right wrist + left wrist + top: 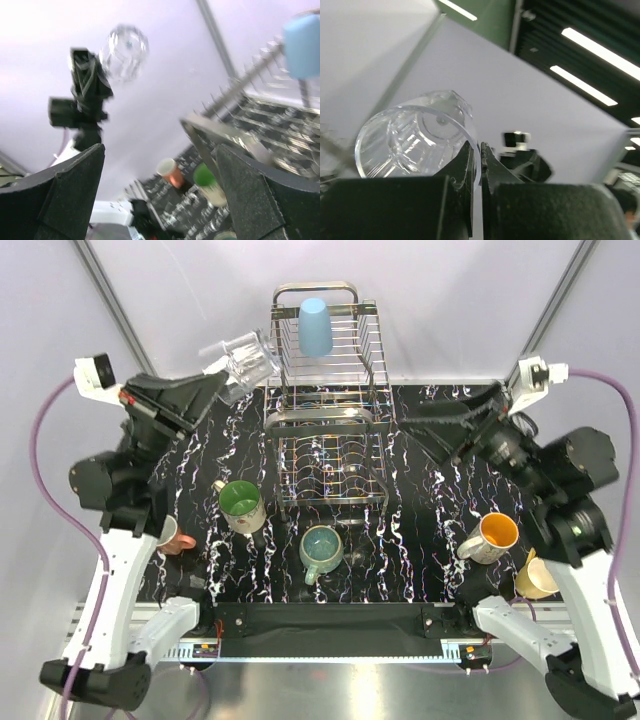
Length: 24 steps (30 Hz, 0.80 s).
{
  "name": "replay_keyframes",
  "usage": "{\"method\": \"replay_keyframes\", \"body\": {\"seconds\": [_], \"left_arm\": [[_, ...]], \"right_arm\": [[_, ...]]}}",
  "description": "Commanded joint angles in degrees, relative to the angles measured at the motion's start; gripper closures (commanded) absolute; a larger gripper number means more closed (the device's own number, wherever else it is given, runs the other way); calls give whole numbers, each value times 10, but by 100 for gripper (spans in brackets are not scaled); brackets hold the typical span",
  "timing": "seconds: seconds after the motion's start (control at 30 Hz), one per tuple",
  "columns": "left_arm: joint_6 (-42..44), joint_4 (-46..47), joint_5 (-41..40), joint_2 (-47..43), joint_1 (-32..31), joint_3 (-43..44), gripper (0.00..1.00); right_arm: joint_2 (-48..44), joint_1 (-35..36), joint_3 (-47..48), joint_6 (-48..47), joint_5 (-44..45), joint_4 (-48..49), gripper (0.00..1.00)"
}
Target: Load the cups into the dish rack
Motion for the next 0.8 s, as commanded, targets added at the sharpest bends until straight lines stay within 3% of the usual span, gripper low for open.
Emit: {"method": "replay_keyframes", "body": {"seconds": [0.0,0.17,0.43,0.77], "left_arm": [[-20,76,-170,-28,-83,-36,100],[-37,65,-254,-8,-166,-44,100],[-47,73,-391,16,-282,-78,100],[-69,174,-412,50,-349,-106,100]], "right_arm": [[54,2,-25,115,-71,244,0],[127,20,-18,169,-77,349,0],[214,116,79,73,-62,291,0],[244,130,87,58,-44,292,0]]}}
